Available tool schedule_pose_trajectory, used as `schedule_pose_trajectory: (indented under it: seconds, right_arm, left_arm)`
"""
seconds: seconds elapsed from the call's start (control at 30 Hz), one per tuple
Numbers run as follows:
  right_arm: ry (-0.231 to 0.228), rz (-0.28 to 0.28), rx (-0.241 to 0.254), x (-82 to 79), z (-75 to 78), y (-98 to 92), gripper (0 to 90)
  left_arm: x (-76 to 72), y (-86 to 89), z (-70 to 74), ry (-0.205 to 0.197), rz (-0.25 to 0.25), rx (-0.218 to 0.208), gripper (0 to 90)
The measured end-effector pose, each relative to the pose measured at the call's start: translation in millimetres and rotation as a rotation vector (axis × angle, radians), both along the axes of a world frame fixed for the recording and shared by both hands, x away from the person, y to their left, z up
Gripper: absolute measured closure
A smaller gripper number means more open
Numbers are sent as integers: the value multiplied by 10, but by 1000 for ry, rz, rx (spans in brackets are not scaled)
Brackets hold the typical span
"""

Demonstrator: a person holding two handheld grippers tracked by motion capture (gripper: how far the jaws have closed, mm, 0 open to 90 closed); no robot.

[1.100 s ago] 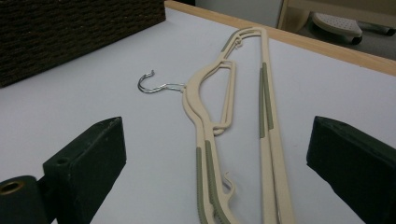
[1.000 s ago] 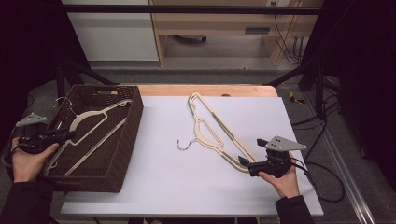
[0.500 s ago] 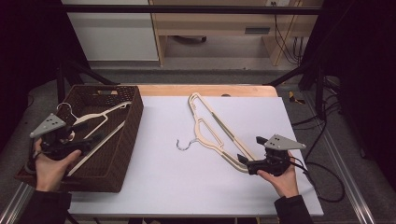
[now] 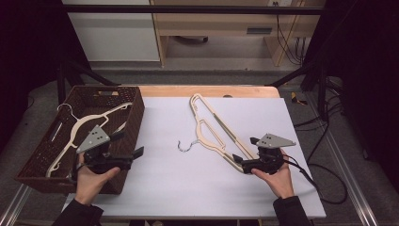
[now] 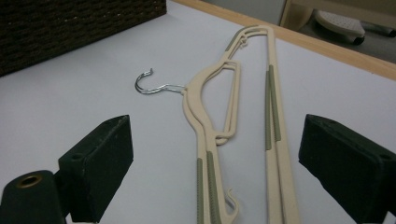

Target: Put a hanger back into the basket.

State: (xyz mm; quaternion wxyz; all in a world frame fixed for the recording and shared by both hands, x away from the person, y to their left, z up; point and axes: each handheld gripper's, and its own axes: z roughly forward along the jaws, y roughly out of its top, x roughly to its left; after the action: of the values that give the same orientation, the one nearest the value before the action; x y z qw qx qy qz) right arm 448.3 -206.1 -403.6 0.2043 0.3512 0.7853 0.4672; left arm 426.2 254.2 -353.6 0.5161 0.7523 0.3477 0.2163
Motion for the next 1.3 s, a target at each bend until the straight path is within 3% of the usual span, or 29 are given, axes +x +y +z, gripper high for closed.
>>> schedule_pose_trajectory:
  seconds: [0.4,0.67,0.97,1.03,1.1,1.3]
  right_arm:
    - [81,7,-62,222,-211,193,174]
    - [131,19,-139,344,-394,295,313]
    - [211,9,-202,454,-579,374,457]
    - [224,20,-216,483,-608,372,521]
    - [245,17,-195,502,-619,367,594]
    - [280,-15,-216,519,-624,322,694]
  left_arm:
    - [-33,-397,-268,35,-79,26,87]
    - [-5,-582,-485,68,-126,77,85]
    - [92,-593,-658,121,-137,88,92]
    - [96,-587,-660,116,-135,96,95]
    - [101,-574,-659,112,-130,90,100]
    - [109,-577,-676,120,-131,100,103]
